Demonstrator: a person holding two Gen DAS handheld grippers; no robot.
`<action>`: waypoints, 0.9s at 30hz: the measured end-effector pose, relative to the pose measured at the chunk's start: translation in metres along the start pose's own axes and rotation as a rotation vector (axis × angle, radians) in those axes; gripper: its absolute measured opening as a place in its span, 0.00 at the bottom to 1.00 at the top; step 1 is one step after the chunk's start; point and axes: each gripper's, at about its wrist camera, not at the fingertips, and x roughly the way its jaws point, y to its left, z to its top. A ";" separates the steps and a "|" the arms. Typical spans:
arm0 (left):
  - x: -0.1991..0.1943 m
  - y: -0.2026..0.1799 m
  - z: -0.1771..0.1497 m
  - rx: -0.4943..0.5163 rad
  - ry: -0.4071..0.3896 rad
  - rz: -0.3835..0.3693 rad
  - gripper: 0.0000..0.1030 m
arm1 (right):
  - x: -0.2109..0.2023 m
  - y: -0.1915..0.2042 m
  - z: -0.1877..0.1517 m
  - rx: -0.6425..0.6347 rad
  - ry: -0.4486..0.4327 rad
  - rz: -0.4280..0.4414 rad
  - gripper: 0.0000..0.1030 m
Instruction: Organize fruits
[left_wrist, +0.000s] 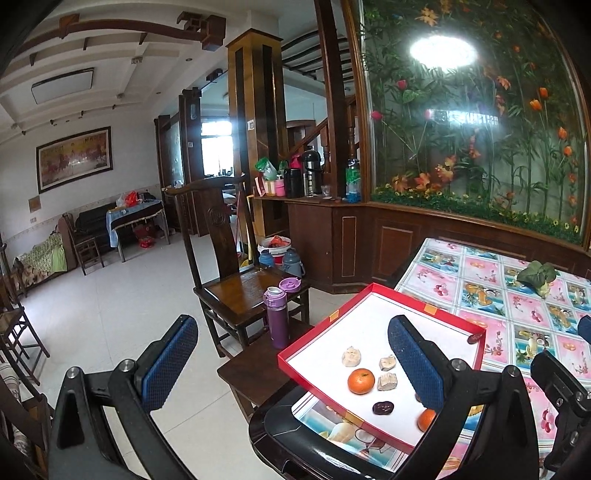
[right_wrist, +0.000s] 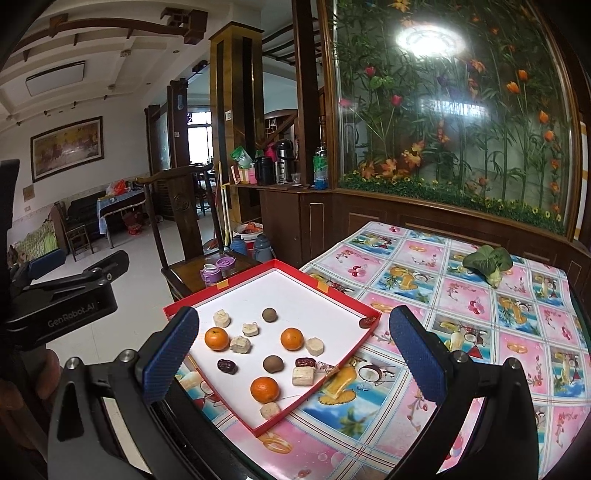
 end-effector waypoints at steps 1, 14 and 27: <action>0.000 0.000 0.000 -0.001 0.000 -0.002 1.00 | 0.000 0.001 0.000 -0.003 -0.002 -0.002 1.00; -0.003 0.005 -0.001 0.005 -0.008 -0.002 1.00 | -0.001 0.004 0.003 -0.003 -0.013 0.002 1.00; -0.004 0.007 -0.001 0.003 -0.010 0.000 1.00 | 0.000 0.004 0.008 0.005 -0.016 0.001 1.00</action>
